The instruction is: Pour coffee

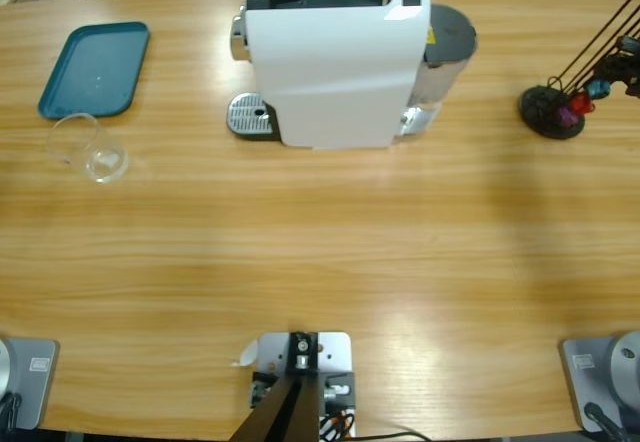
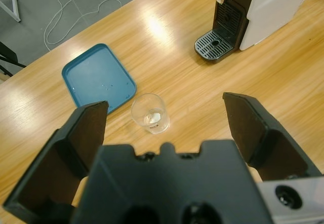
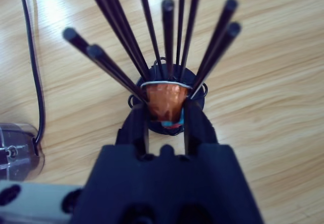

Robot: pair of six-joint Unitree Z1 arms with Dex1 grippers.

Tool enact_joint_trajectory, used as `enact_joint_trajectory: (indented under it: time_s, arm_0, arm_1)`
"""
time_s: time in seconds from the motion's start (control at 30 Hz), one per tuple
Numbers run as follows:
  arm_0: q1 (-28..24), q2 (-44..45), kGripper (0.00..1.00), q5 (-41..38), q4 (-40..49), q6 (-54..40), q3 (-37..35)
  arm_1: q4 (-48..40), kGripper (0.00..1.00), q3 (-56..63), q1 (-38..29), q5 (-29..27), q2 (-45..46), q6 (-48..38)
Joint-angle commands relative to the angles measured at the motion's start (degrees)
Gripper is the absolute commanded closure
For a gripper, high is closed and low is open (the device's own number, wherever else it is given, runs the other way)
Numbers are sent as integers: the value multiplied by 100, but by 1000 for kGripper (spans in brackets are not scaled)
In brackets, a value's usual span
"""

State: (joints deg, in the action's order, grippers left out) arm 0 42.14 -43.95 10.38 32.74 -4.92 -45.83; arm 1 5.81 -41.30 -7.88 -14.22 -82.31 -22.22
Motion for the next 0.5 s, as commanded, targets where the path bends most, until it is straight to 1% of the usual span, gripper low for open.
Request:
enact_joint_trajectory:
  time_s: [0.03, 0.37, 0.5]
  arm_0:
    - [47, 0, 23, 25, -66, -27, 233]
    - [48, 36, 23, 31, -97, -27, 259]
    - [48, 53, 23, 34, -110, -27, 268]
  arm_1:
    - [-36, 1000, 219, 76, -125, -189, 33]
    - [-25, 1000, 219, 76, -134, 1, 88]
    - [144, 1000, 138, 67, -160, 128, 146]
